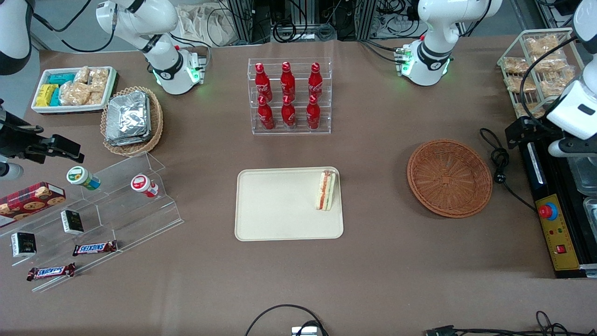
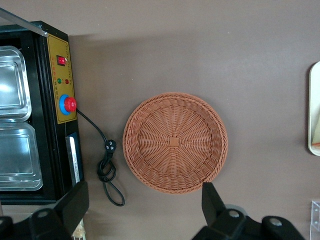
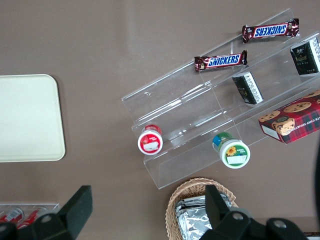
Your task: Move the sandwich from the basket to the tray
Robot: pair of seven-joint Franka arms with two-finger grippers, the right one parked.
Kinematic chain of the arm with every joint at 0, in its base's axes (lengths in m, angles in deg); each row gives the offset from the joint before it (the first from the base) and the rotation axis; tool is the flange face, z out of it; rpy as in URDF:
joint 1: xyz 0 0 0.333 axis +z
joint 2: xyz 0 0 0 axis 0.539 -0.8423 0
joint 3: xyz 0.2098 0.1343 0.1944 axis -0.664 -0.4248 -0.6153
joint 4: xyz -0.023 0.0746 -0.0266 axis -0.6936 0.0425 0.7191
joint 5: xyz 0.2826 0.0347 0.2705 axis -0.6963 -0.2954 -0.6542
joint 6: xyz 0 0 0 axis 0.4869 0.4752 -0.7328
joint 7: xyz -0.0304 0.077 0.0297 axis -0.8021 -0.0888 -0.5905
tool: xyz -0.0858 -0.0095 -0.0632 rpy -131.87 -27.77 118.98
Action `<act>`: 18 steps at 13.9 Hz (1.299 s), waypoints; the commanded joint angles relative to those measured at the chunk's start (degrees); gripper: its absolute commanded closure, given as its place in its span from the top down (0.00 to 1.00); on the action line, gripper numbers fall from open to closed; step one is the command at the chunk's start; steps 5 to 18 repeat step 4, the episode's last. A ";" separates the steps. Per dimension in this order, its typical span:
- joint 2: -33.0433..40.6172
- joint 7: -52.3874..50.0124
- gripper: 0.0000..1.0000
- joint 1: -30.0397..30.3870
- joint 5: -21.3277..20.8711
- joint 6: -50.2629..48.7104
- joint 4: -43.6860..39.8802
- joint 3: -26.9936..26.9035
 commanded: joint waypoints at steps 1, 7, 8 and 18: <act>2.39 1.71 1.00 -0.61 2.91 -1.96 0.91 -0.90; 2.22 1.54 1.00 -0.35 3.45 -2.14 0.82 -0.90; 2.22 1.54 1.00 -0.35 3.45 -2.14 0.82 -0.90; 2.22 1.54 1.00 -0.35 3.45 -2.14 0.82 -0.90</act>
